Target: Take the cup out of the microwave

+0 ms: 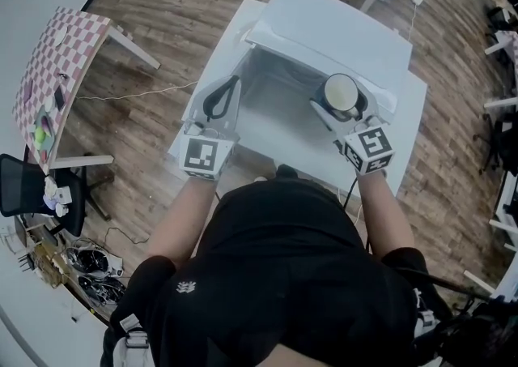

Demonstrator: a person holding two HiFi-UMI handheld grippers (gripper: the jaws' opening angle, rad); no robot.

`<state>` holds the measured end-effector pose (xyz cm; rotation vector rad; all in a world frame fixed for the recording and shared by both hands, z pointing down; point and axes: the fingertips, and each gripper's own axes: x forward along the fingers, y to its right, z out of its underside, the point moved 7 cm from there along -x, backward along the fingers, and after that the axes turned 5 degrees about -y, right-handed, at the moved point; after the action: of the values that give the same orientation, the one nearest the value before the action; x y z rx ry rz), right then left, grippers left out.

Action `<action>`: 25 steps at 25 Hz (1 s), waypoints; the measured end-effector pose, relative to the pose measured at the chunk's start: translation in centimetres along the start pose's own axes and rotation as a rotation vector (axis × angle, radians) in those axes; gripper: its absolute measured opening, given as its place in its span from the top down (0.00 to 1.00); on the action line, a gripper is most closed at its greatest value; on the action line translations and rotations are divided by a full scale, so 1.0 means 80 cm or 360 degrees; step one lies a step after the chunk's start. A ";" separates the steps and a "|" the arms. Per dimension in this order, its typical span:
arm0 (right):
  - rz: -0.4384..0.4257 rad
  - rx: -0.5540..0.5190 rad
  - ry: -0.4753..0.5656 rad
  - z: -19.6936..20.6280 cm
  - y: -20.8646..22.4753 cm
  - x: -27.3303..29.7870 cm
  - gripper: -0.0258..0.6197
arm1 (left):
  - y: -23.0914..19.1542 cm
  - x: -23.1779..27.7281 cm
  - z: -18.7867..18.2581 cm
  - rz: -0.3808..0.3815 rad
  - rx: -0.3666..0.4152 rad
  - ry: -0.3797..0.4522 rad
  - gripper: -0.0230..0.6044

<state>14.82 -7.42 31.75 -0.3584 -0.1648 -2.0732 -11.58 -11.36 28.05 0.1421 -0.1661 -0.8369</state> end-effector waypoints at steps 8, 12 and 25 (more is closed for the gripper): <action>-0.0023 0.0003 0.0002 -0.007 0.008 -0.006 0.34 | -0.007 -0.010 0.010 -0.0034 -0.0024 -0.0050 0.96; -0.0017 0.0008 0.0012 -0.009 0.006 -0.009 0.34 | -0.007 -0.013 0.011 -0.0033 -0.0025 -0.0053 0.96; 0.0043 0.0031 0.0048 -0.004 0.025 -0.009 0.34 | -0.013 0.004 -0.001 -0.0030 0.0015 -0.0036 0.96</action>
<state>16.83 -7.88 31.17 -0.3153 -0.1612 -2.0481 -12.10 -12.32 27.83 0.1431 -0.1900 -0.8565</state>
